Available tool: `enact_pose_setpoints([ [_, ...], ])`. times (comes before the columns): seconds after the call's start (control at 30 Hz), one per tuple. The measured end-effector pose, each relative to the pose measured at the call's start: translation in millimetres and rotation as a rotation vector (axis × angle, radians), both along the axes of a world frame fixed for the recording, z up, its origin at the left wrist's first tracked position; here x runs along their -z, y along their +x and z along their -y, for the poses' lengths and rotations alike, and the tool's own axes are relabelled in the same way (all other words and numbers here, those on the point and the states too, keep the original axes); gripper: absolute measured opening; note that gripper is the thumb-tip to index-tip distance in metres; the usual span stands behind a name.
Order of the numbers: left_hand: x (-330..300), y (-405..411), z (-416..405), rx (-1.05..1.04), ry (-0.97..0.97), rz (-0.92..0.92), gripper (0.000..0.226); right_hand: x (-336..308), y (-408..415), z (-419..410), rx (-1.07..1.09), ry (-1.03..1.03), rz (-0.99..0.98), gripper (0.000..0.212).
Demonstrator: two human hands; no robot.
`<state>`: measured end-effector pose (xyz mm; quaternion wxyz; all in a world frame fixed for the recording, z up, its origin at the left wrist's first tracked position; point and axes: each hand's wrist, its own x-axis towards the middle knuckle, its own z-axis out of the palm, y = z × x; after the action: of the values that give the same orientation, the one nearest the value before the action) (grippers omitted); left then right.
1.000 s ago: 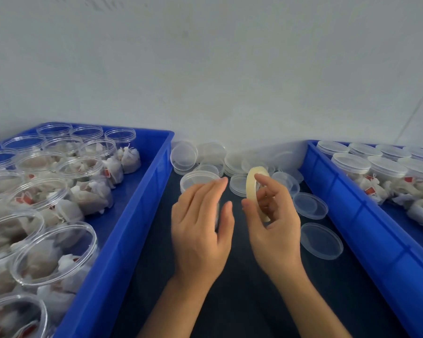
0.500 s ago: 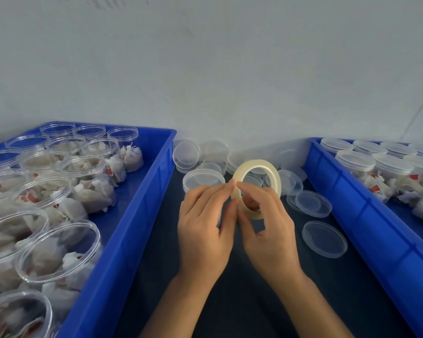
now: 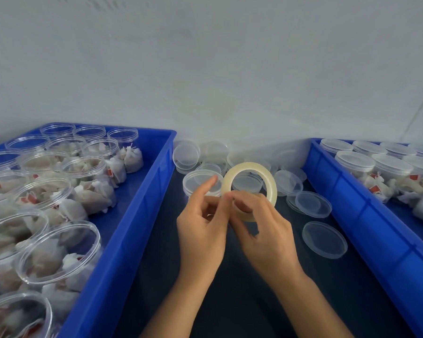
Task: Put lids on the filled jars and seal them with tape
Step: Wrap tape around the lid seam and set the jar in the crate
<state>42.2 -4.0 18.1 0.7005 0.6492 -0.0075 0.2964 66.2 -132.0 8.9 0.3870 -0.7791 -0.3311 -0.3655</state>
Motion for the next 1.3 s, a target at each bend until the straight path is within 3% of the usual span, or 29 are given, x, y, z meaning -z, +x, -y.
enact_pose_setpoints([
  [0.2, -6, 0, -2, 0.04, -0.137, -0.029, 0.017, 3, 4, -1, -0.038, 0.002, 0.004, 0.057],
  [0.37, -7, 0, -7, 0.031, -0.198, -0.046, 0.014, 0, 11, 8, -0.02, -0.128, 0.097, 0.037],
  [0.53, -10, 0, -8, 0.005, -0.234, -0.034, 0.014, 1, 17, 18, 0.154, -0.2, 0.232, 0.018],
  [0.6, -11, 0, -8, 0.037, -0.27, -0.06, 0.014, 1, 16, 17, 0.141, -0.168, 0.181, 0.02],
  [0.73, -12, 3, -10, 0.126, -0.361, -0.104, 0.011, 2, 5, 7, -0.007, -0.039, -0.105, 0.016],
  [0.87, -11, 4, -12, 0.154, -0.374, -0.078, 0.042, -1, -6, -4, -0.095, 0.026, -0.264, 0.007],
  [1.0, -8, 3, -12, 0.199, -0.389, -0.039, 0.045, -5, -11, -6, -0.225, 0.135, -0.317, 0.007],
  [1.07, -8, 2, -11, 0.206, -0.339, -0.009, 0.038, -7, -12, -6, -0.223, 0.157, -0.305, 0.01],
  [1.2, -7, 0, -10, 0.113, -0.056, 0.088, 0.021, -5, -7, 0, -0.095, 0.127, -0.294, 0.015],
  [1.3, -4, 0, -11, -0.025, 0.199, 0.196, 0.019, -3, 0, 7, 0.062, -0.001, -0.131, 0.02],
])
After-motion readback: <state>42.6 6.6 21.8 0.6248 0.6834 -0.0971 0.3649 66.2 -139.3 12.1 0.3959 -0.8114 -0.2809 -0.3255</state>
